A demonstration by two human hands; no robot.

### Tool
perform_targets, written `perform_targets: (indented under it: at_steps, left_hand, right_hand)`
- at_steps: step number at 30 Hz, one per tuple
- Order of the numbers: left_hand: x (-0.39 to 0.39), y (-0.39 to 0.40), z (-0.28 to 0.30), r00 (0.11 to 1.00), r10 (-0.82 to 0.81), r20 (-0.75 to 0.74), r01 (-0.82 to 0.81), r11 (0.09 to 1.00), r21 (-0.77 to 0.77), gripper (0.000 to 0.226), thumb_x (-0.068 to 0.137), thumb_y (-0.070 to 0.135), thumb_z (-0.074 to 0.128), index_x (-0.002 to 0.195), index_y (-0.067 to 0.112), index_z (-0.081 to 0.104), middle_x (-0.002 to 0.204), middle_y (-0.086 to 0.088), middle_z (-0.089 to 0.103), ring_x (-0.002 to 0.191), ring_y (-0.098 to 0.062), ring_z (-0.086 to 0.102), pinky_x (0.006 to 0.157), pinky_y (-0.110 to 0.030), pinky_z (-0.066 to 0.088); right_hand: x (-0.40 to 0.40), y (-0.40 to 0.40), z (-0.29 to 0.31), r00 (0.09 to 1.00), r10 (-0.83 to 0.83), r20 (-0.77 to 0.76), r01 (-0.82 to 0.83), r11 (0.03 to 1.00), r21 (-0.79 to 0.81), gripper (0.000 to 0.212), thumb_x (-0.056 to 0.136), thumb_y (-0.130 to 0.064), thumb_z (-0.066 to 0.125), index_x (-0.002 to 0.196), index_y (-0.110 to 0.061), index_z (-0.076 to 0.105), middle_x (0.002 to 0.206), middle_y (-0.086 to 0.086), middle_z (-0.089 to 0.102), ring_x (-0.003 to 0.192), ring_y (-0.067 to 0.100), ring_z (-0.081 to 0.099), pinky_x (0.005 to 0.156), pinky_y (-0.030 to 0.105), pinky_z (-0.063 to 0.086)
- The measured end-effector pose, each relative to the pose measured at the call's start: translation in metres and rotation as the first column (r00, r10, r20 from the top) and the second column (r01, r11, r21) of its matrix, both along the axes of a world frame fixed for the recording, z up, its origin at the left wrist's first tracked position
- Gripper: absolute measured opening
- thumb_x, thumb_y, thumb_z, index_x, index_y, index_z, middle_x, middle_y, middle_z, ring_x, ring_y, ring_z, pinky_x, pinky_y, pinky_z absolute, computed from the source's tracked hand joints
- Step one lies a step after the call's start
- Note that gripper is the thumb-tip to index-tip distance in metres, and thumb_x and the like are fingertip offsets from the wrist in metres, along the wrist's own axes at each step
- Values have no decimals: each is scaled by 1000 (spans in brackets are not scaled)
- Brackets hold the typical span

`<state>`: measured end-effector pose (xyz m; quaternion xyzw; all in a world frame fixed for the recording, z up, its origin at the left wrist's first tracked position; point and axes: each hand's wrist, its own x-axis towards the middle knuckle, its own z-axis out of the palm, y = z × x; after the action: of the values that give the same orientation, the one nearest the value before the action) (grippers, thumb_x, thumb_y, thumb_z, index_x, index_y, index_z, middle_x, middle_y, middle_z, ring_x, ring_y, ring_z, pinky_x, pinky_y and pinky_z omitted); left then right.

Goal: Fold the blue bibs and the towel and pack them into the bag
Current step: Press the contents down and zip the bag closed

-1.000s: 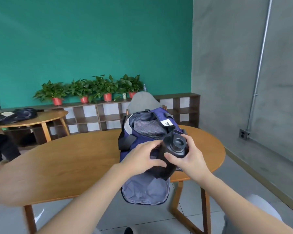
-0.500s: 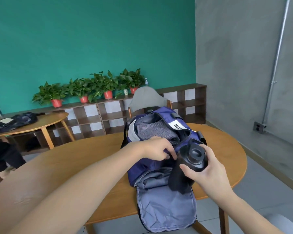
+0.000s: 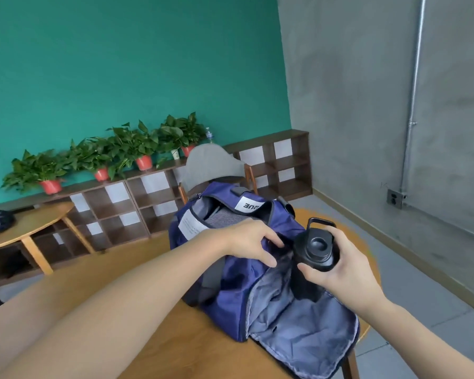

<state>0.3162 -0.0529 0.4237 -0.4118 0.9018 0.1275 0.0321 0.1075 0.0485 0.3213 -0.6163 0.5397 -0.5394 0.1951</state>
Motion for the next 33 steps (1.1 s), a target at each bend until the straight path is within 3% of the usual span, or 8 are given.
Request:
perform_targets:
  at_steps: [4, 7, 17, 22, 26, 28, 31, 33]
  left_hand:
    - [4, -17, 57, 997, 56, -59, -60, 997, -53, 41, 84, 34, 82, 123, 40, 72, 98, 34, 64, 93, 18, 56, 82, -2, 37]
    - [11, -25, 92, 989, 98, -110, -101, 995, -20, 37, 83, 32, 83, 117, 45, 74, 124, 29, 64, 112, 14, 55, 95, -7, 36]
    - [27, -11, 130, 979, 112, -168, -110, 994, 23, 28, 91, 27, 76, 115, 42, 76, 120, 28, 68, 113, 17, 57, 98, -6, 35]
    - [38, -7, 129, 984, 124, -128, -121, 992, 30, 32, 84, 31, 83, 113, 44, 76, 121, 29, 67, 114, 18, 55, 101, -9, 36]
    - [49, -11, 119, 990, 127, 53, -127, 992, 4, 44, 73, 47, 88, 114, 49, 73, 122, 33, 64, 113, 18, 54, 104, -15, 40]
    - [47, -10, 112, 984, 105, 143, -106, 994, 4, 45, 73, 49, 88, 115, 49, 73, 108, 36, 67, 102, 13, 59, 96, -16, 44]
    - [33, -6, 102, 979, 64, 195, -69, 997, 18, 36, 80, 39, 85, 114, 38, 76, 68, 28, 66, 67, 3, 57, 62, -7, 38]
    - [23, -4, 98, 966, 46, 255, -53, 998, 20, 34, 80, 41, 84, 112, 38, 75, 53, 29, 58, 58, 10, 53, 56, -8, 35]
  right_hand:
    - [9, 1, 0, 999, 21, 35, -19, 998, -58, 77, 61, -40, 91, 126, -45, 51, 118, -19, 62, 113, 2, 59, 95, 26, 48]
    - [26, -3, 7, 997, 52, 61, -46, 995, -89, 80, 62, -44, 90, 130, -43, 50, 122, -21, 61, 116, 0, 58, 97, 23, 47]
    - [75, -44, -9, 994, 111, 17, -112, 994, 20, 99, 67, -73, 76, 150, -47, 29, 140, -25, 51, 128, -5, 48, 107, 21, 43]
    - [94, -58, -15, 983, 139, 119, -143, 989, 27, 98, 70, -77, 71, 151, -53, 21, 147, -25, 41, 134, -8, 38, 106, 15, 34]
    - [101, -59, -27, 957, 226, 184, -227, 974, -19, 87, 81, -64, 72, 152, -53, 24, 151, -29, 37, 138, -15, 30, 111, 11, 27]
    - [104, -60, -32, 950, 240, 200, -236, 971, -44, 81, 85, -59, 70, 153, -49, 27, 153, -30, 35, 141, -12, 28, 115, 17, 26]
    - [107, -60, -37, 942, 248, 226, -242, 969, -56, 77, 87, -55, 68, 153, -45, 31, 154, -29, 35, 143, -10, 28, 116, 20, 26]
    - [107, -61, -40, 935, 249, 252, -243, 968, -55, 76, 87, -54, 70, 152, -46, 32, 154, -29, 36, 143, -10, 28, 116, 19, 26]
